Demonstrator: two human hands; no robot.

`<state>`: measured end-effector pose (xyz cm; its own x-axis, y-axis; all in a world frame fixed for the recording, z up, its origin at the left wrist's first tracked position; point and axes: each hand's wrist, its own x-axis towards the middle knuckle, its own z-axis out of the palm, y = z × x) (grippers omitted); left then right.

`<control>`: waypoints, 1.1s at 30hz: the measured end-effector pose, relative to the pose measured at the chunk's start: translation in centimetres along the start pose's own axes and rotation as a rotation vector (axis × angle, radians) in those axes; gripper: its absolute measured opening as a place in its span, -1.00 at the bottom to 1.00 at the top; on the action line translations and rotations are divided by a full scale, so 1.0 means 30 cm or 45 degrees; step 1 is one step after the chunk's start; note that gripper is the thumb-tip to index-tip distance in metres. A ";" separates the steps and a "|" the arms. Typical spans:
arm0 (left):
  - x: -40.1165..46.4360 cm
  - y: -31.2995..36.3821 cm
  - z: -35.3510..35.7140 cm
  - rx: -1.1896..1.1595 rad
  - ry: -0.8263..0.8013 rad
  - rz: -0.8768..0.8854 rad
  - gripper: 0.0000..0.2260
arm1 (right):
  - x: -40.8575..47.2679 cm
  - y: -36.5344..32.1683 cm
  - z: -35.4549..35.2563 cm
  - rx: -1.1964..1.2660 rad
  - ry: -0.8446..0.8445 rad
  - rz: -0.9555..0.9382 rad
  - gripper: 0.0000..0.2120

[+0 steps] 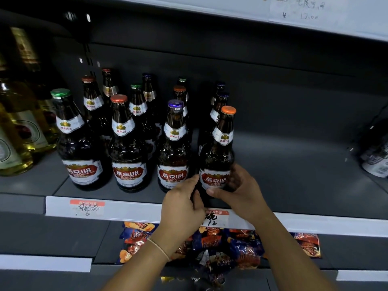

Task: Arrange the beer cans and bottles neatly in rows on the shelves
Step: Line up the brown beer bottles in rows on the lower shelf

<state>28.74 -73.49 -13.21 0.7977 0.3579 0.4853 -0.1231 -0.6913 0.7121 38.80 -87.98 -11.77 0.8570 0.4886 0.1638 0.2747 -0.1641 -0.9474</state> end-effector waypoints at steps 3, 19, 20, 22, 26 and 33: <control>-0.006 0.004 0.000 0.008 0.003 0.027 -0.57 | -0.002 -0.003 -0.002 -0.014 0.002 -0.001 -0.37; -0.005 0.110 -0.036 -0.086 0.164 0.226 -0.73 | -0.027 -0.040 -0.045 0.131 0.049 -0.074 -0.32; -0.002 0.126 -0.032 -0.105 0.161 0.251 -0.73 | -0.030 -0.040 -0.056 0.145 0.071 -0.077 -0.32; 0.005 0.157 -0.018 -0.132 0.149 0.306 -0.75 | -0.037 -0.046 -0.085 0.161 0.125 -0.072 -0.36; 0.028 0.229 0.028 -0.132 0.102 0.427 -0.71 | -0.054 -0.068 -0.167 0.149 0.218 -0.079 -0.53; 0.132 0.411 0.182 -0.117 -0.011 0.482 -0.68 | -0.078 -0.077 -0.396 0.047 0.391 -0.145 -0.75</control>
<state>33.62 -84.03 -5.27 0.6908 0.0824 0.7184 -0.4619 -0.7140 0.5261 41.33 -98.92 -6.70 0.9146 0.2197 0.3395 0.3655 -0.0895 -0.9265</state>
